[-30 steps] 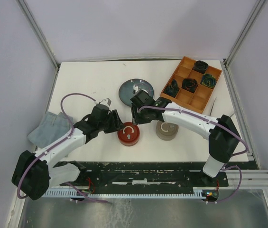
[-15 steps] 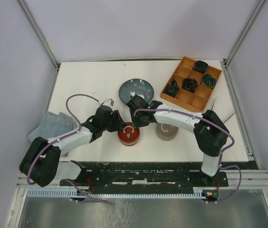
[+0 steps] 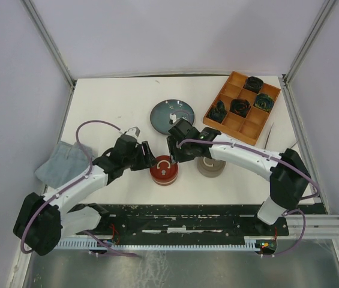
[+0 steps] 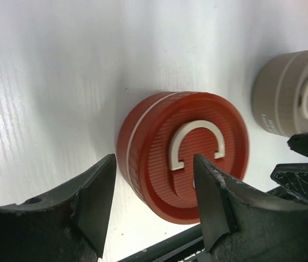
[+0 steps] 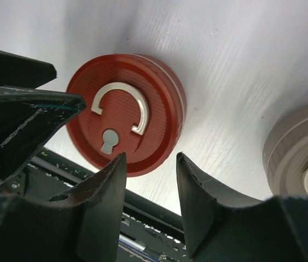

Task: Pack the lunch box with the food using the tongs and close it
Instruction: Close the box lid on the packing box.

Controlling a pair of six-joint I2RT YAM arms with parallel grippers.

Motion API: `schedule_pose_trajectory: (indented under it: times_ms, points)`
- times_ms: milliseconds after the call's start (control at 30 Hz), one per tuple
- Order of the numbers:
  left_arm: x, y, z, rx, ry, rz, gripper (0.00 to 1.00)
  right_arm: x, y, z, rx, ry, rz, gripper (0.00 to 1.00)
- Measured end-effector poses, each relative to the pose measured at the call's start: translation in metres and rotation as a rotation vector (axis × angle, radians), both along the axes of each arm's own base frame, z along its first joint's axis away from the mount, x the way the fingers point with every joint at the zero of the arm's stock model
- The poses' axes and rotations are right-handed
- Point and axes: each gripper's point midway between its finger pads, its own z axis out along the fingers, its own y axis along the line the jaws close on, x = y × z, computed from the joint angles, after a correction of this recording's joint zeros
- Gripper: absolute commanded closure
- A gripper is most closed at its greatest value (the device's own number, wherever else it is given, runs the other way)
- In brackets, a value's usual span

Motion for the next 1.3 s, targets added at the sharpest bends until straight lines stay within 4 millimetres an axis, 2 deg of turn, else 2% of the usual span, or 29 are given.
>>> schedule_pose_trajectory:
  times_ms: [133,267,367,467,667,833,967,1133,1233,1300]
  points:
    - [-0.002,-0.005,0.018,-0.051,-0.042,-0.021,0.36,-0.006,0.005,0.011,0.043,0.001,0.016,0.52]
    - [-0.007,-0.009,0.030,-0.094,-0.067,-0.047,0.38,-0.023,0.009,0.000,0.017,0.020,0.048,0.53]
    - [-0.018,-0.010,0.017,-0.105,-0.044,-0.065,0.44,-0.034,0.012,-0.021,-0.036,0.046,0.069,0.56]
    - [-0.041,-0.014,-0.020,-0.077,0.044,-0.095,0.53,-0.042,0.009,-0.049,-0.101,0.083,0.056,0.59]
    - [-0.041,-0.017,-0.017,-0.100,-0.001,-0.045,0.51,-0.039,0.002,-0.050,-0.090,0.066,-0.006,0.57]
    - [-0.051,0.000,-0.017,-0.040,-0.006,-0.009,0.44,-0.038,0.003,-0.046,-0.096,0.049,0.012,0.56]
    - [-0.045,0.005,-0.005,-0.003,-0.012,0.021,0.41,-0.032,0.001,-0.037,-0.114,0.038,0.026,0.55]
    - [-0.022,-0.005,0.022,-0.002,-0.057,0.036,0.38,-0.007,0.004,-0.015,-0.084,-0.008,0.007,0.55]
    - [-0.010,-0.009,0.022,0.019,-0.053,0.039,0.38,0.003,0.004,-0.012,-0.086,-0.019,-0.003,0.55]
    - [-0.006,-0.009,0.014,0.041,-0.034,0.042,0.40,0.007,0.007,-0.021,-0.102,-0.011,-0.005,0.56]
